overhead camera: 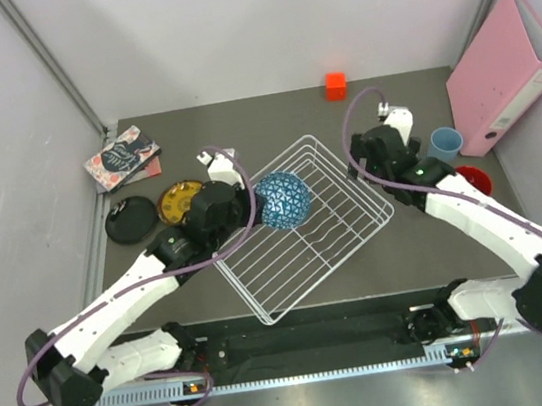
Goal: Unload the mixed dishes from the dish rack
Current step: Adjust the dish rack at the center of the board.
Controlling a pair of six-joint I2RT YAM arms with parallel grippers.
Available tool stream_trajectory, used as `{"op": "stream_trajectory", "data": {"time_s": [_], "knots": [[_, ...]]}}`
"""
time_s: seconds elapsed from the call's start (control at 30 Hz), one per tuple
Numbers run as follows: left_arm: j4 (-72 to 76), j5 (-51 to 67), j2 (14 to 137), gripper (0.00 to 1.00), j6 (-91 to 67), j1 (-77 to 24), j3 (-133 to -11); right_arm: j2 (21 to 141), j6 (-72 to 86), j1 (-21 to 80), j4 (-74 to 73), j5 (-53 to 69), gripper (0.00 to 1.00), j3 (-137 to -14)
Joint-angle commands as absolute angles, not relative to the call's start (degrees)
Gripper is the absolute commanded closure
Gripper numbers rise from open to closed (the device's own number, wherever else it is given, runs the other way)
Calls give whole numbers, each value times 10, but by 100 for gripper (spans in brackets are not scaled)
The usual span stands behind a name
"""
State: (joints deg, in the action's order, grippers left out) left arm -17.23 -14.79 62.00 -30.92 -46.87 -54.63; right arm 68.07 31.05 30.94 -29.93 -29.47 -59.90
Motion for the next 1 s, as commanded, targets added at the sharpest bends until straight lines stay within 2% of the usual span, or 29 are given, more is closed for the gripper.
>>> {"op": "stream_trajectory", "data": {"time_s": [0.0, 0.37, 0.47, 0.5, 0.57, 0.6, 0.97], "knots": [[-158, -185, 546, 100, -307, -468, -553, 736, 293, 309, -281, -279, 1, -598], [-171, -181, 492, 100, -318, -467, -512, 870, 253, 301, -264, -259, 9, -664], [-171, -179, 484, 100, -320, -467, -505, 900, 248, 292, -262, -244, 29, -682], [-171, -178, 482, 100, -321, -467, -504, 905, 248, 289, -260, -239, 55, -686], [-172, -179, 479, 100, -319, -467, -502, 917, 250, 280, -260, -231, 81, -691], [-171, -180, 478, 100, -320, -466, -501, 919, 251, 276, -261, -229, 100, -693], [-165, -172, 495, 100, -316, -466, -505, 869, 244, 241, -277, -235, 100, -682]]}}
